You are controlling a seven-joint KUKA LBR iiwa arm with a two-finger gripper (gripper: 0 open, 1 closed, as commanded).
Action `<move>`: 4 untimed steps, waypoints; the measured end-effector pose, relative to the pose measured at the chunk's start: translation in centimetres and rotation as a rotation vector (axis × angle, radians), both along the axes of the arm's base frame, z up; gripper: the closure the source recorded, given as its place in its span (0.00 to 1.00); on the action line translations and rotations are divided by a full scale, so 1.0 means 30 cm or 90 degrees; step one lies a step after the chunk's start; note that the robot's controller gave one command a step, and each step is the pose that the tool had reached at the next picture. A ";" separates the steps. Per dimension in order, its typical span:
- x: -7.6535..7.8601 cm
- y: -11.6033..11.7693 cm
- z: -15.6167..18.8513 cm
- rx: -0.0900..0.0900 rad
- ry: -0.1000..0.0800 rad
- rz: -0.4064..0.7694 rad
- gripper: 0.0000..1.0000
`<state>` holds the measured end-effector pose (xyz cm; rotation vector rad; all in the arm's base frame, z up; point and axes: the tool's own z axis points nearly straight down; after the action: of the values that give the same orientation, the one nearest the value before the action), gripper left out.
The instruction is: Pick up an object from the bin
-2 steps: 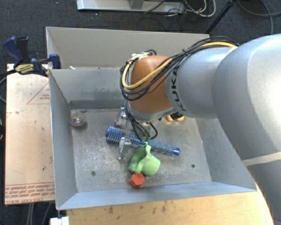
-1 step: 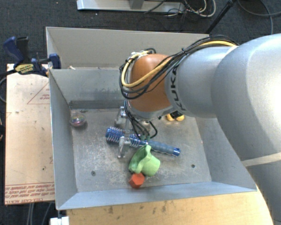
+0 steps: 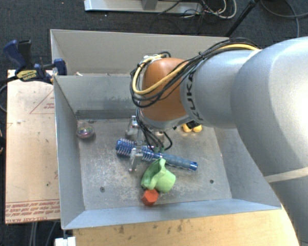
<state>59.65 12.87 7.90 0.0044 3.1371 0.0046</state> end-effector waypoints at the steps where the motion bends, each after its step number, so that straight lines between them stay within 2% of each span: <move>1: 0.004 0.002 0.004 0.000 0.000 -0.001 0.00; 2: 0.045 -0.039 -0.008 0.003 -0.003 0.088 0.00; 3: 0.053 -0.043 -0.001 0.003 -0.008 0.087 1.00; 4: 0.056 -0.040 0.012 0.000 0.000 0.087 1.00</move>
Offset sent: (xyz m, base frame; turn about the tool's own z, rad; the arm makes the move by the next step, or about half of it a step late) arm 0.0000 0.0000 0.0000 0.0000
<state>61.33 11.67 8.25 -0.2107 3.1299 0.0040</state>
